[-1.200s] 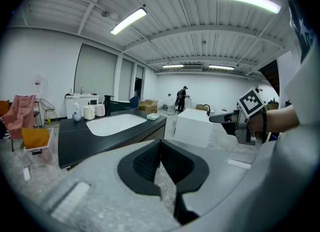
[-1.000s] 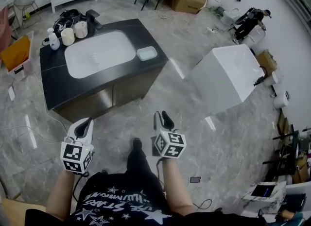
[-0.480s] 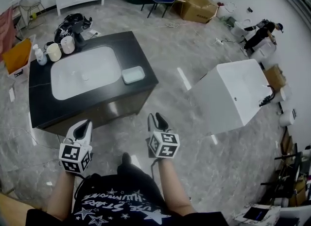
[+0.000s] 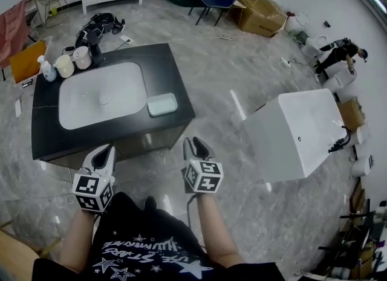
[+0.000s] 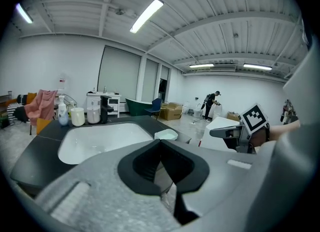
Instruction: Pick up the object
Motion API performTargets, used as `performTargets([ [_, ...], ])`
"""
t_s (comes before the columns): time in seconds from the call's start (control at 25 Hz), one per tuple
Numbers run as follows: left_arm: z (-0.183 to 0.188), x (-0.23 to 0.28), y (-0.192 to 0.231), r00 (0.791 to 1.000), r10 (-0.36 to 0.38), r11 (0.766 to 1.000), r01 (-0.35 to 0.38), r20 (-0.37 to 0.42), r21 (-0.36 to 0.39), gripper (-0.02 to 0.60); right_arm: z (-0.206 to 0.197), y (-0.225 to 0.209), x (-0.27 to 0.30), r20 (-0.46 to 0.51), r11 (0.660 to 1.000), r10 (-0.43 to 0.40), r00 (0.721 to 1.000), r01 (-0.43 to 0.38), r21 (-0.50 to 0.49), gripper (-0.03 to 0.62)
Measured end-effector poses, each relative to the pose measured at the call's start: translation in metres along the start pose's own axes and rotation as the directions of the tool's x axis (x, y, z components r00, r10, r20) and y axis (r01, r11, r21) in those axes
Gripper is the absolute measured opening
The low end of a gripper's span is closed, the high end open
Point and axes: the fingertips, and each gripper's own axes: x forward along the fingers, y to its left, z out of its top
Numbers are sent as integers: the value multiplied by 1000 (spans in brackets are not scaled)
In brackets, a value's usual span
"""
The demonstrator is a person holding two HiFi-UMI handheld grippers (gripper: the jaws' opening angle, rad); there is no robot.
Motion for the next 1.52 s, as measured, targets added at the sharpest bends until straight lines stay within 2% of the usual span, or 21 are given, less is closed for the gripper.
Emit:
performTargets([
  [0.32,7,34,16,1000,3,1000,-3,-19,-6,8,9,3,40,-40,1000,21,999,-21,-13,121],
  [0.88,32,144,62,996,-61,998,60,-65,-21,8,46,-13,146,-108,998,4,994,-10,-55,121],
  [1.2,34,182,71,989,-101,995,97,-107,-36,8,35,-13,188,-227,993,26,974,-50,-102,121],
  [1.52,24,207,85,982,-113,993,105,-149,-61,8,18,-15,218,-329,989,20,944,-68,-135,114],
])
